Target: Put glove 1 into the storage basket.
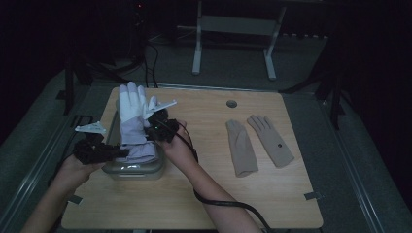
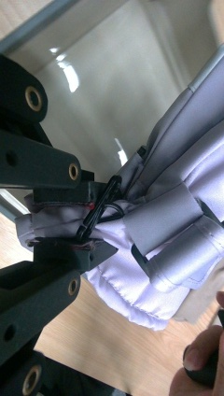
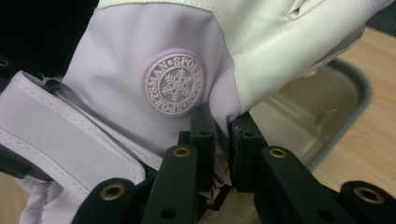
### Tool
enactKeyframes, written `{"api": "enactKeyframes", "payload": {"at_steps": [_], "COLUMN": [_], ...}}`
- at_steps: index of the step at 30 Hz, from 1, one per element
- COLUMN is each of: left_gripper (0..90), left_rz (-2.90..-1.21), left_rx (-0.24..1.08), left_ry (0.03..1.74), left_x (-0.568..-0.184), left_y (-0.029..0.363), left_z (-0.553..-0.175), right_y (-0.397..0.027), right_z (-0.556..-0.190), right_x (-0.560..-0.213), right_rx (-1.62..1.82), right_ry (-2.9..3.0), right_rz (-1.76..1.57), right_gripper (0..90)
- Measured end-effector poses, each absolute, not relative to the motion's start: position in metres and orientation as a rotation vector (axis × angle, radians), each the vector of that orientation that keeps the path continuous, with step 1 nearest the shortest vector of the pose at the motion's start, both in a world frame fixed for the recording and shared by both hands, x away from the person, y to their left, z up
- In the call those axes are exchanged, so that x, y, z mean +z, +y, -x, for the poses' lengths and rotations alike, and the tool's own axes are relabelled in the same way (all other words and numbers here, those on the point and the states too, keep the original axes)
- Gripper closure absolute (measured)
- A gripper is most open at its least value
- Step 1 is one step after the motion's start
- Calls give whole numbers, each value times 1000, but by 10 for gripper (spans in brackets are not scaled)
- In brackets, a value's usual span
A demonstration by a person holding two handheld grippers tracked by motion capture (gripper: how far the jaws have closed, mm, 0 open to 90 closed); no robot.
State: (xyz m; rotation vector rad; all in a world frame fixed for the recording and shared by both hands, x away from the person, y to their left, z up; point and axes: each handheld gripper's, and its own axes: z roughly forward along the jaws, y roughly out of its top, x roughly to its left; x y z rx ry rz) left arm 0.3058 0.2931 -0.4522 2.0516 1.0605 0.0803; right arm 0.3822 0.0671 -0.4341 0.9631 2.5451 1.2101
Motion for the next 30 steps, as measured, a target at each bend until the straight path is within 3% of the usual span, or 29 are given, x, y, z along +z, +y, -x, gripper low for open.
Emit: {"api": "enactKeyframes", "payload": {"at_steps": [10,19,26,30], "left_gripper": [768,711,514,341], "left_rz": [-2090,-2205,-2269,-2216], "left_rx": [-2,29,132,161], "left_ry": [1109,1137,1152,1180], "left_x": [-493,-493,-496,-494], "left_y": [295,281,266,268], "left_z": [-315,-318,-314,-313], "right_y": [80,81,81,83], "right_z": [-392,-396,-403,-403], "right_x": [-476,-489,-497,-493], "right_rx": [1084,968,923,948], "right_ry": [2626,2685,2738,2743], "right_rz": [-1040,-1119,-1136,-1122], "right_gripper": [821,812,698,525]}}
